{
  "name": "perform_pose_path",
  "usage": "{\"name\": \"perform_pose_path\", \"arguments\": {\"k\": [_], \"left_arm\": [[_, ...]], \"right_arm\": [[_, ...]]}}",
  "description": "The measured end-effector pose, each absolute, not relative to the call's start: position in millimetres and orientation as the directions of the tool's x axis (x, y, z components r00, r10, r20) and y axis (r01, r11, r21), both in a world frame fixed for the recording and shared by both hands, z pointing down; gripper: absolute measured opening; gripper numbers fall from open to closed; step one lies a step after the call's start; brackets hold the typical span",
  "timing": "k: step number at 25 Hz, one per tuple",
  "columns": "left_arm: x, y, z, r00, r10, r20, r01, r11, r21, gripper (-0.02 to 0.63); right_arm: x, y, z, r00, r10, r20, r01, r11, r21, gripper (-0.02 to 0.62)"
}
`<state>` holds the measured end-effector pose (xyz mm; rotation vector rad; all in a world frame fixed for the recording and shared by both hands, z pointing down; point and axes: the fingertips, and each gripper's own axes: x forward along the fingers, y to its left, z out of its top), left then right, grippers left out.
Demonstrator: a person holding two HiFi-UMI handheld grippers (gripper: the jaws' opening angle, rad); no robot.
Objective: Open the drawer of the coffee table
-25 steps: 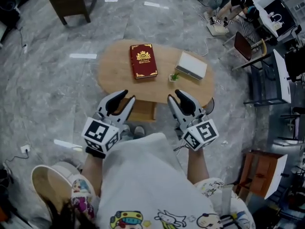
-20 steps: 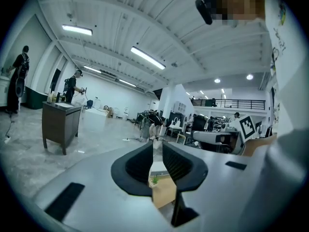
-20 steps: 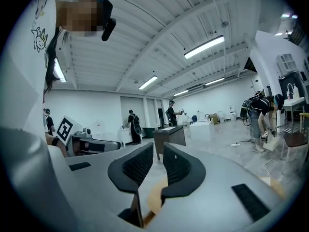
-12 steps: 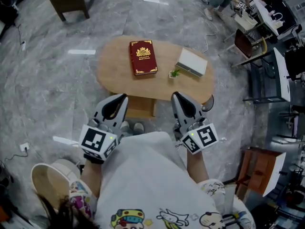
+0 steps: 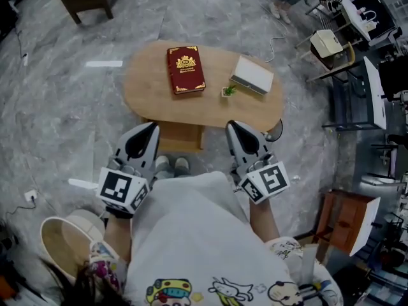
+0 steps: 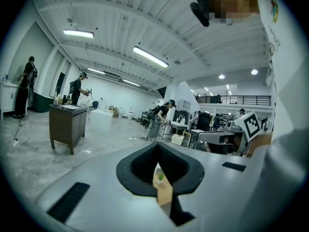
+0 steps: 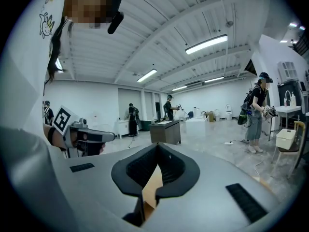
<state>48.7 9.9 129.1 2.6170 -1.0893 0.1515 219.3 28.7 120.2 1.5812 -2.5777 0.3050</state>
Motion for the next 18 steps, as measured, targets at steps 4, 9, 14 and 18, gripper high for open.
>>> {"name": "perform_pose_path", "arguments": {"k": [4, 9, 14, 18], "left_arm": [[49.1, 12.3, 129.3, 0.708, -0.675, 0.210, -0.707, -0.673, 0.217, 0.005], [50.1, 14.7, 128.9, 0.715, -0.669, 0.206, -0.700, -0.686, 0.198, 0.003], [50.0, 18.2, 128.1, 0.716, -0.667, 0.207, -0.698, -0.697, 0.167, 0.003], [49.4, 21.1, 129.3, 0.716, -0.666, 0.210, -0.697, -0.701, 0.154, 0.003]], "right_arm": [[218.0, 30.9, 121.4, -0.459, -0.867, 0.197, -0.889, 0.449, -0.095, -0.001], [215.8, 32.0, 125.5, -0.464, -0.861, 0.210, -0.886, 0.457, -0.081, 0.000], [212.3, 36.1, 126.7, -0.471, -0.856, 0.214, -0.882, 0.465, -0.083, -0.002], [211.4, 39.8, 127.4, -0.472, -0.855, 0.216, -0.881, 0.466, -0.080, -0.002]]}}
